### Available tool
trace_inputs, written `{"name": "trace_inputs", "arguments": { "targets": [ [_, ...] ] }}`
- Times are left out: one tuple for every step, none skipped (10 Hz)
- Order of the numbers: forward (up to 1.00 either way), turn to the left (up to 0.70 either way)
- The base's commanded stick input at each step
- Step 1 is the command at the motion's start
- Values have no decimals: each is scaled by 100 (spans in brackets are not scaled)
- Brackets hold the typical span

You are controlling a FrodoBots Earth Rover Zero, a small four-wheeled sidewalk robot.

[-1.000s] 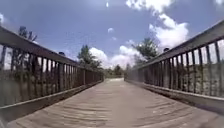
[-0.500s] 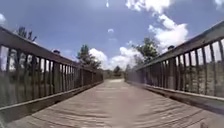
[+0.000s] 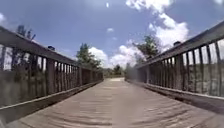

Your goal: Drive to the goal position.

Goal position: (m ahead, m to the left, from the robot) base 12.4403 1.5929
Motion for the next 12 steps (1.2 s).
{"name": "trace_inputs", "arguments": {
  "targets": [
    [45, 0],
    [45, 0],
    [45, -26],
    [45, -5],
    [45, 0],
    [45, 0],
    [45, 0],
    [45, 0],
    [45, 0],
    [45, 0],
    [45, 0],
    [45, 0]
  ]
}}
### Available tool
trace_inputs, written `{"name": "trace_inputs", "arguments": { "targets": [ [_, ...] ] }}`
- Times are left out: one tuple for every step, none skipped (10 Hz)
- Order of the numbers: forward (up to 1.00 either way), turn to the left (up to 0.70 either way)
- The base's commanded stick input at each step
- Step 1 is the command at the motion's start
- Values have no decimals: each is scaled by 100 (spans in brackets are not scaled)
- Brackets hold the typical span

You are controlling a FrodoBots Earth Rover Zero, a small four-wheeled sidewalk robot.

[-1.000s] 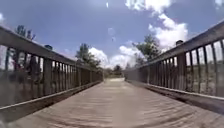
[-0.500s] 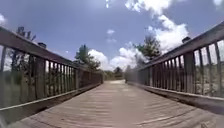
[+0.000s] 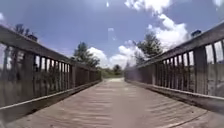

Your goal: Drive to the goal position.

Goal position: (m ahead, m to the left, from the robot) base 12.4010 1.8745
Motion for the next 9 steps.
{"name": "trace_inputs", "arguments": {
  "targets": [
    [45, 0],
    [45, 0],
    [45, 0],
    [45, 0],
    [45, 0],
    [45, 0],
    [45, 0],
    [45, 0],
    [45, 0]
  ]
}}
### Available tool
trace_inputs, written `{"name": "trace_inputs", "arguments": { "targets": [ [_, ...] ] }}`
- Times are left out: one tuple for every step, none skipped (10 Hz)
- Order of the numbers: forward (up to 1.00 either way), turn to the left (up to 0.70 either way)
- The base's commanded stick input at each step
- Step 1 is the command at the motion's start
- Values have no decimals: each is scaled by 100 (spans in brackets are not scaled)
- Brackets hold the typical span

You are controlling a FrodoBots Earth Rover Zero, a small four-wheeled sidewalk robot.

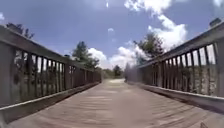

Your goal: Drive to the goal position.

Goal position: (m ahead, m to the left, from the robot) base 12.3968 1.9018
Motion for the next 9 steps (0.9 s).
{"name": "trace_inputs", "arguments": {
  "targets": [
    [45, 0],
    [45, 0],
    [45, 0],
    [45, -12],
    [45, -27],
    [45, -27],
    [45, -27],
    [45, -27],
    [45, -27]
  ]
}}
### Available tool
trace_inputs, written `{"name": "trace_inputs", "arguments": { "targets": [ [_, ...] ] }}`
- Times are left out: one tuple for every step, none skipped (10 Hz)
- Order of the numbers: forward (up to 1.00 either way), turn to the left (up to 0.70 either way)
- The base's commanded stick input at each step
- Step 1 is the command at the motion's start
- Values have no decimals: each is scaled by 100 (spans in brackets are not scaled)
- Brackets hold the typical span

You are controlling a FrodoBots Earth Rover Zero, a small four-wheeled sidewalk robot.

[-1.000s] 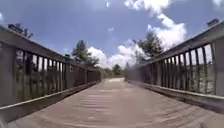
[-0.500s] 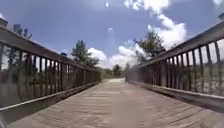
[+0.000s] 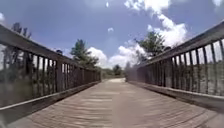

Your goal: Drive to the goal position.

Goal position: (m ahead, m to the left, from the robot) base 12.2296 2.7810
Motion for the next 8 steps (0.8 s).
{"name": "trace_inputs", "arguments": {
  "targets": [
    [45, -27],
    [45, -27],
    [45, -27],
    [45, -27],
    [45, 0],
    [45, 0],
    [45, 0],
    [45, 0]
  ]
}}
